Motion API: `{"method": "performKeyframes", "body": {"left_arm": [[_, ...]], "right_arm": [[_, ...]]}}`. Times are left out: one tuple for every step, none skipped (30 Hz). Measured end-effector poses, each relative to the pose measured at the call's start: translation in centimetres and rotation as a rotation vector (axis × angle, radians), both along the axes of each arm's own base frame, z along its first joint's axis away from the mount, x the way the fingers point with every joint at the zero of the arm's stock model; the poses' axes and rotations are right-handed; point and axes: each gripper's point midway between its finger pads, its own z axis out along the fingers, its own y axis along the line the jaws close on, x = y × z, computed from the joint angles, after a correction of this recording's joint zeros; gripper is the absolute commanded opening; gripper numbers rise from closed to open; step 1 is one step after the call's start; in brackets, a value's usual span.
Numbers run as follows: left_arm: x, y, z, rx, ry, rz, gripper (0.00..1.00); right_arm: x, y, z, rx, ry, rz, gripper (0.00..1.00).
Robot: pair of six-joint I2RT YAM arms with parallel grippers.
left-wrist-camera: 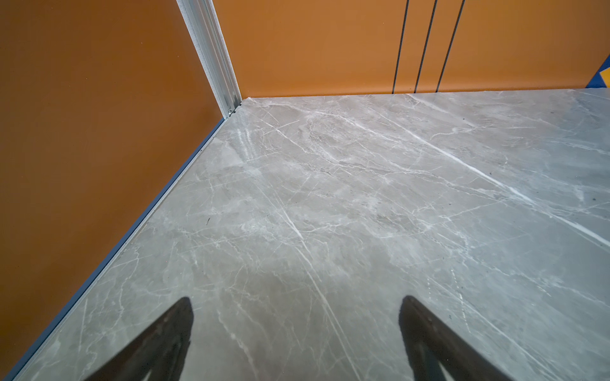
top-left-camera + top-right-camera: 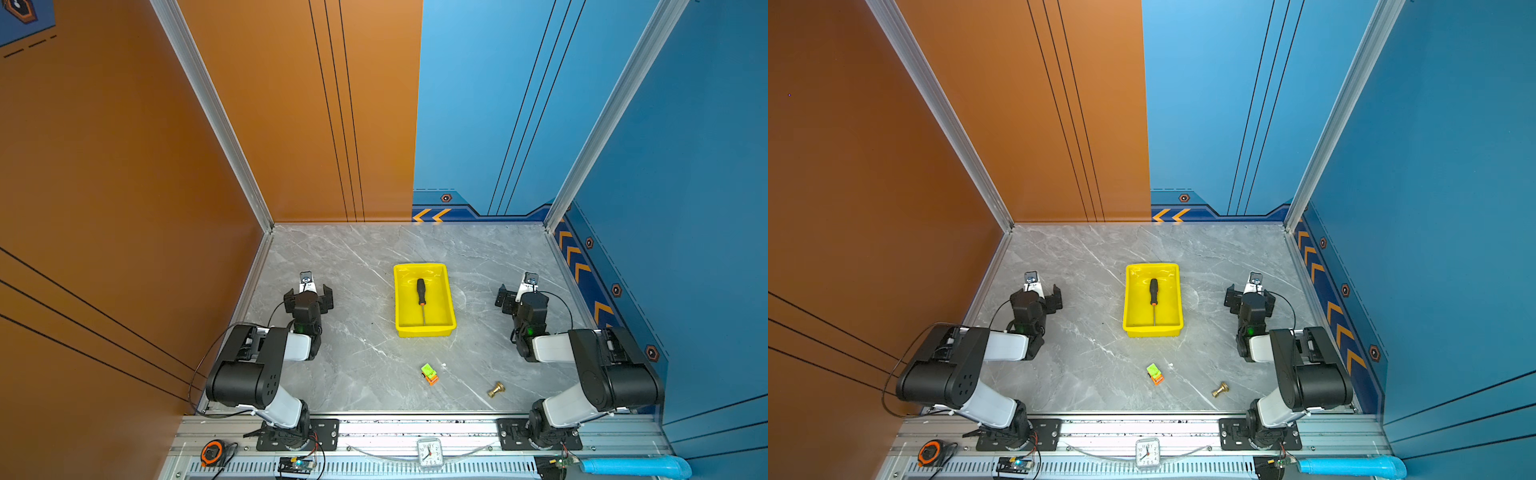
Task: Put the screwdriver in the bin
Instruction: Reset both arms
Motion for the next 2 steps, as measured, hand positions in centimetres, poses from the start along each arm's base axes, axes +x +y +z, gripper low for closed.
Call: {"method": "performKeyframes", "body": {"left_arm": [[0.02,0.0,-0.02,-0.002,0.0,-0.003,0.98],[0.04,-0.1,-0.02,-0.003,0.0,-0.008,0.98]], "right_arm": [[0.0,0.0,0.0,0.0,0.0,0.0,1.0],[0.0,0.0,0.0,0.0,0.0,0.0,1.0]]}}
